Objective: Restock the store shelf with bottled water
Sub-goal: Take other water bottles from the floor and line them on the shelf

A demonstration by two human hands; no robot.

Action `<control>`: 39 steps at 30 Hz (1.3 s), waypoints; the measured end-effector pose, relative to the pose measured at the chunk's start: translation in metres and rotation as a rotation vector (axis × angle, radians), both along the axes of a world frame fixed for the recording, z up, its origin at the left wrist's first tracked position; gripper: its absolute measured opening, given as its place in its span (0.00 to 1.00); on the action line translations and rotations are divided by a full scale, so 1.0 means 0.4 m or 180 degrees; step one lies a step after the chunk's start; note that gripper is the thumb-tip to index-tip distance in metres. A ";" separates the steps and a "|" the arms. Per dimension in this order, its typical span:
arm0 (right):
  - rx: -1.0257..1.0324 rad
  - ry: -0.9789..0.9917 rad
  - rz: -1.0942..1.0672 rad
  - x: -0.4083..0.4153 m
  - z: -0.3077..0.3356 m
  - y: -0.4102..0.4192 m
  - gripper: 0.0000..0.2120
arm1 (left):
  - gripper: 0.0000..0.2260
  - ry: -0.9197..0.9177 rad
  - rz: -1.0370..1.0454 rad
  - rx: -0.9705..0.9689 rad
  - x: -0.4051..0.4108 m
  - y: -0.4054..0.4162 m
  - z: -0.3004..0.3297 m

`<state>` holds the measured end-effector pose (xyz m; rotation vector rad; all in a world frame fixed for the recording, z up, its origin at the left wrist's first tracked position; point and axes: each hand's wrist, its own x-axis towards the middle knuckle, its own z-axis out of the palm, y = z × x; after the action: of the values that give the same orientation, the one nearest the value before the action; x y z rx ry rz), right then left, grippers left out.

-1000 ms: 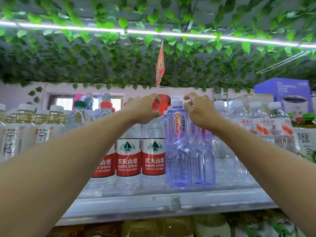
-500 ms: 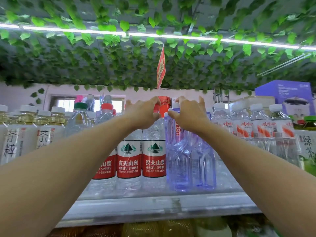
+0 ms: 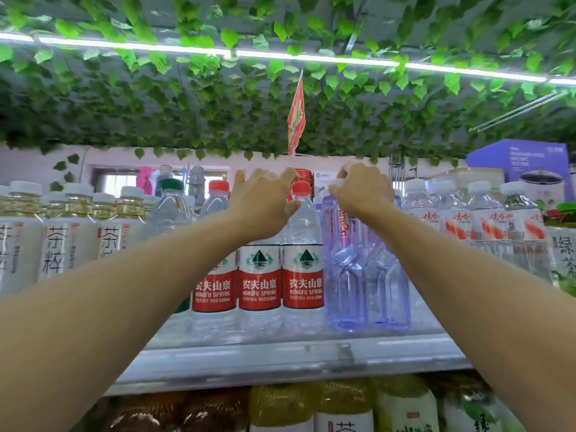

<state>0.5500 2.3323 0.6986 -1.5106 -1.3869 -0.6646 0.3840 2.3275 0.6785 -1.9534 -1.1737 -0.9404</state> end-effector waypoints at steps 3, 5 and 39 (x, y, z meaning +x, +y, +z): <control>0.0047 0.0095 -0.0046 0.000 -0.001 -0.002 0.09 | 0.21 -0.0001 0.0002 -0.0044 -0.011 -0.010 0.000; 0.0138 0.0148 -0.0071 -0.004 -0.003 0.001 0.09 | 0.21 0.0018 -0.0008 -0.0068 -0.013 -0.017 -0.003; -0.0270 0.0576 0.0615 0.229 -0.146 -0.209 0.23 | 0.28 -0.0142 -0.0376 -0.0390 0.113 -0.110 -0.097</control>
<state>0.6416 2.2487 0.6404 -1.4419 -1.4136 -0.3447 0.4291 2.2835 0.6398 -2.1289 -1.1759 -0.9981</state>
